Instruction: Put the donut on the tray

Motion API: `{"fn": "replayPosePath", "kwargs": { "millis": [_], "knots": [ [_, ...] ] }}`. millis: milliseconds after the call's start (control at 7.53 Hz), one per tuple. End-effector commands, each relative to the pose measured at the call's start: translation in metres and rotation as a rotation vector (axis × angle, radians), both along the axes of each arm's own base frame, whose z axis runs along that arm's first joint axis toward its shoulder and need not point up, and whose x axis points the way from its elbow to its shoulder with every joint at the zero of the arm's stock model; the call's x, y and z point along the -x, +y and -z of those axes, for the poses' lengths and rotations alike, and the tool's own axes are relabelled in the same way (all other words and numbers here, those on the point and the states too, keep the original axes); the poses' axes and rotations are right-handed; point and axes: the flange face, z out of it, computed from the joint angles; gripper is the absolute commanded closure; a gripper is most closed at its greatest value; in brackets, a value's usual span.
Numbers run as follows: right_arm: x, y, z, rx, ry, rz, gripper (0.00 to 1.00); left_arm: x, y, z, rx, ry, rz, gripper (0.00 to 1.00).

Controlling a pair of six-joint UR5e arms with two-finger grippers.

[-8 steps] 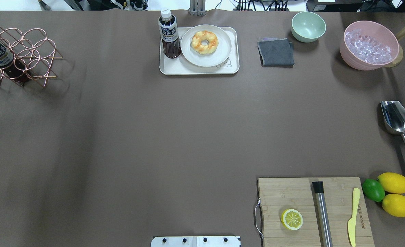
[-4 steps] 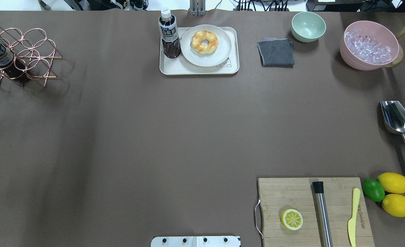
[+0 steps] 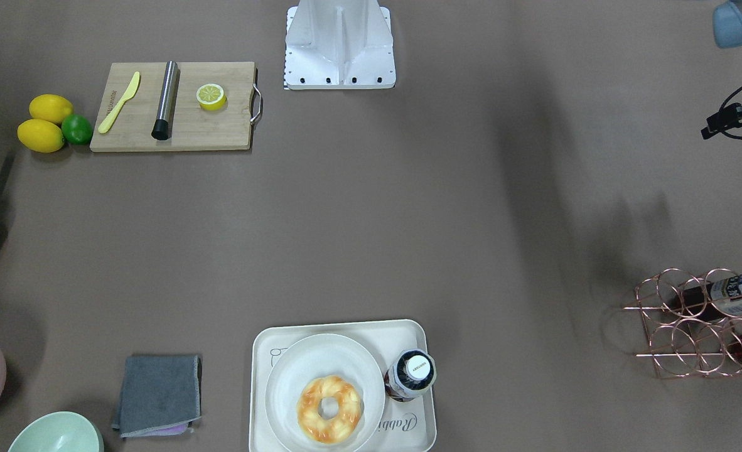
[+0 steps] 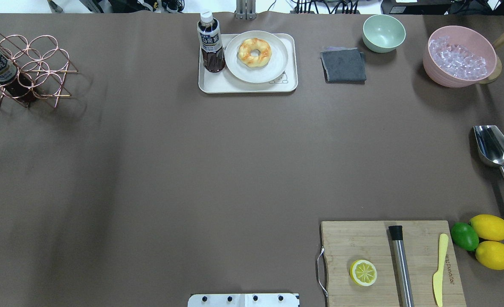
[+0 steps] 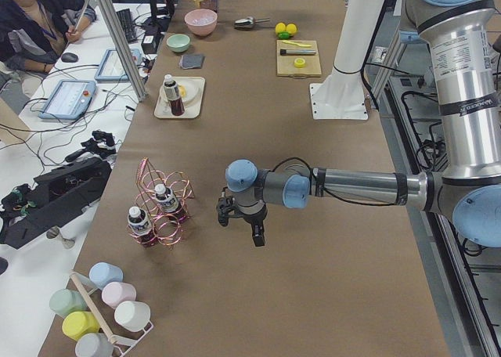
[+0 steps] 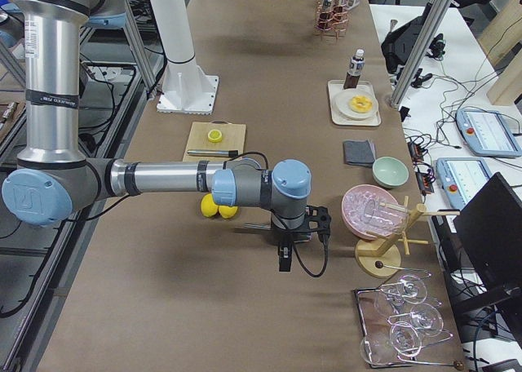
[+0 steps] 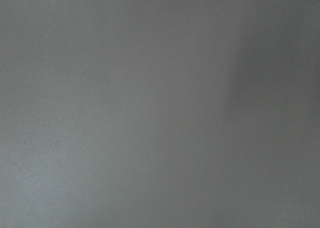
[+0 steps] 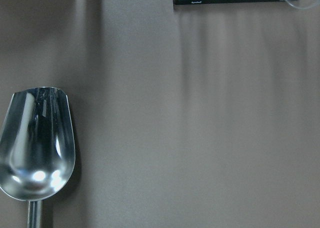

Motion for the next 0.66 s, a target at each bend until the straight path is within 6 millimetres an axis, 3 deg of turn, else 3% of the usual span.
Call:
{"fn": "replayPosePath", "kwargs": {
  "millis": [0,531],
  "knots": [
    [0.0,0.0,0.0007,-0.001,-0.001,0.0,0.0,-0.0034,-0.0027,0.0026,-0.001,0.001,-0.002,0.02],
    [0.0005,-0.0015,0.0032,-0.006,-0.007,0.0,0.0,-0.0032,-0.002,0.002,0.0,0.0,-0.002,0.02]
  ]
}}
